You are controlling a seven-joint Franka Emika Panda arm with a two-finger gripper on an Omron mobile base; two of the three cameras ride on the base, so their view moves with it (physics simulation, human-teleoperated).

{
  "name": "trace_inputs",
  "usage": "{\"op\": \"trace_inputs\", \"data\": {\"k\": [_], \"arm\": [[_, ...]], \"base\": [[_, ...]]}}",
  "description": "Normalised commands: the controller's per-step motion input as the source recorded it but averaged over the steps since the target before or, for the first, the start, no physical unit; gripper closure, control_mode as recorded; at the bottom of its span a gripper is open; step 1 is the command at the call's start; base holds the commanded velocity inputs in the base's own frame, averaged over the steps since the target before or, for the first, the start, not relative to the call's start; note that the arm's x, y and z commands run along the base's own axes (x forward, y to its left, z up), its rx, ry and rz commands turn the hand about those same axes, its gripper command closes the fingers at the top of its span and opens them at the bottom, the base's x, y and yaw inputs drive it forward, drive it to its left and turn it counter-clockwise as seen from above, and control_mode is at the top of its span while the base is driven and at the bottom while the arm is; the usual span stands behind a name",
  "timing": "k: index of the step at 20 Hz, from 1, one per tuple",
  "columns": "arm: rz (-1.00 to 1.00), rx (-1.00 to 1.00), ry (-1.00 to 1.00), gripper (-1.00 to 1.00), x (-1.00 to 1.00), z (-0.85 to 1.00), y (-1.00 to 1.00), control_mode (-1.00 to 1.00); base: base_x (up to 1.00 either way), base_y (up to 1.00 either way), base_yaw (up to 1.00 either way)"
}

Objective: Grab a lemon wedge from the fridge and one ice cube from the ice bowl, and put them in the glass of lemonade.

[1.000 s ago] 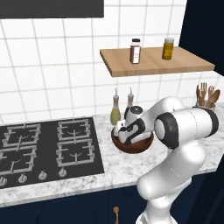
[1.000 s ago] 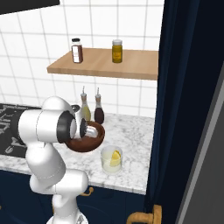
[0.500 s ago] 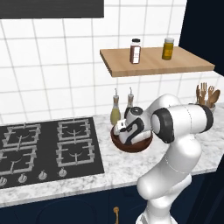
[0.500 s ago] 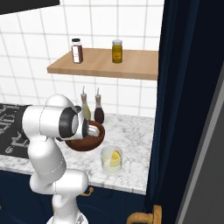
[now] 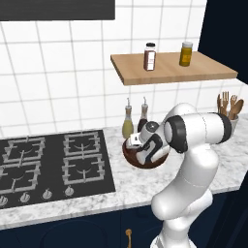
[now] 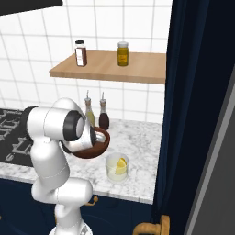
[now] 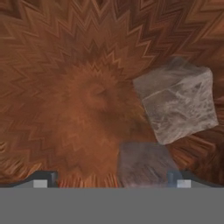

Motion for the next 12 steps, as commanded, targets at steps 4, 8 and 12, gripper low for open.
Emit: {"op": "trace_inputs", "data": {"k": [4,8,12], "arm": [[0.00,0.00,0.00,-1.00,-0.06,-0.23,0.07,-1.00],[0.00,0.00,0.00,-1.00,0.00,-0.08,0.07,-1.00],[0.00,0.00,0.05,-1.00,0.00,-0.07,0.08,-1.00]], "base": [[0.00,0.00,0.00],[0.00,0.00,0.00],[0.00,0.00,0.00]]}}
